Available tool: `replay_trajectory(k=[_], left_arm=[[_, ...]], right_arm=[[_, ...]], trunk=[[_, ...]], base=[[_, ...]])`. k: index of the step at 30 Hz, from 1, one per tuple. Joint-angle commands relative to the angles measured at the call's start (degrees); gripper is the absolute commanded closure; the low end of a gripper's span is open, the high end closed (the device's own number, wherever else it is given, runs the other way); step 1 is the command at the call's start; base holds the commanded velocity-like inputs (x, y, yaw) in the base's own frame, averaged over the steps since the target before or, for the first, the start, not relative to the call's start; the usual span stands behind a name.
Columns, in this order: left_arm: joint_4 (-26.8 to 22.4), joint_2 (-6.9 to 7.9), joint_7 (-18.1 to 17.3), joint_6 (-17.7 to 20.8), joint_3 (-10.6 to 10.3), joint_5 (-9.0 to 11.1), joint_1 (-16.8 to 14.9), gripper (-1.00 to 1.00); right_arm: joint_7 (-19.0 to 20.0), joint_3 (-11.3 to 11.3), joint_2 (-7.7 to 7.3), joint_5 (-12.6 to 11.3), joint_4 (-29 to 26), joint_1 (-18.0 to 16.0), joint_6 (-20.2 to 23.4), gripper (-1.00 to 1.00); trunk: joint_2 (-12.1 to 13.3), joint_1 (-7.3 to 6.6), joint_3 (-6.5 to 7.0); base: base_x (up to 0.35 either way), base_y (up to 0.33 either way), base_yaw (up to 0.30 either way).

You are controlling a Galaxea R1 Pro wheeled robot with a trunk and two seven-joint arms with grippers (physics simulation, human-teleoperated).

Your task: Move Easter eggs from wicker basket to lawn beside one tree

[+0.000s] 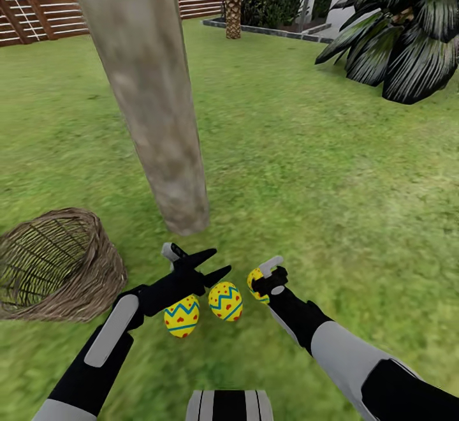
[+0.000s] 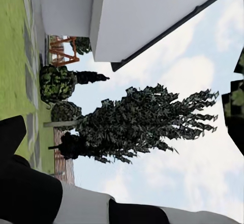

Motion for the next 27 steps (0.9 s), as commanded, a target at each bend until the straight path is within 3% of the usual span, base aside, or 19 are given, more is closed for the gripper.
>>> replay_trajectory(k=[1,7,13,14,16,18,23,25,27], left_arm=[[0.0,0.05,-0.2,0.2,-0.1,0.1,0.0,-1.0],[-0.1,0.2,-0.4,0.4,0.0,0.3,0.0,-1.0],[-0.5,0.41,-0.5,0.5,0.3,0.3,0.0,-1.0],[-0.5,0.19,-0.3,0.5,0.1,0.2,0.0,-1.0],[-0.5,0.15,-0.3,0.5,0.0,0.1,0.0,-1.0],[-0.4,0.28,-0.2,0.5,0.1,0.1,0.0,-1.0],[-0.1,0.11,1.5,0.4,-0.9,-0.2,0.0,-1.0],[0.1,0.59,2.9,0.5,-1.7,-0.2,0.0,-1.0],[0.5,2.1,5.0,0.6,-2.2,-0.2,0.5,-1.0]], right_arm=[[-0.5,0.4,-0.13,-0.6,-0.5,0.0,0.3,-1.0],[-0.5,0.3,-0.61,-0.6,-3.0,0.0,2.7,-1.0],[-0.5,0.3,-2.2,-0.4,-5.1,-0.1,5.7,-1.0],[-0.2,0.3,-2.96,-0.5,-5.4,-0.1,10.6,-1.0],[0.5,0.4,-3.21,-0.5,-5.4,-0.1,13.3,-1.0],[2.0,0.6,-3.44,-0.6,-4.8,-0.1,15.9,-1.0],[9.3,0.7,-4.86,-0.9,1.3,0.8,16.4,-1.0],[11.7,0.7,-5.12,-0.9,2.5,0.9,16.3,-1.0],[13.7,0.7,-5.54,-0.7,4.0,1.0,16.3,-1.0]], trunk=[[0.0,-0.07,0.19],[0.1,-0.22,1.52],[0.2,-0.38,2.85],[0.2,-0.4,3.07],[0.2,-0.45,3.52],[0.2,-0.51,3.96],[0.3,-0.63,5.07],[0.3,-0.69,5.51],[0.3,-0.74,5.95]], base=[[-0.332,0.0,0.0],[-0.334,0.011,0.0],[-0.334,0.065,0.0],[-0.192,0.03,0.0],[-0.111,0.017,0.0],[-0.038,0.006,0.0],[-0.007,0.001,0.0],[0.0,0.0,0.0],[0.0,0.0,0.0]])
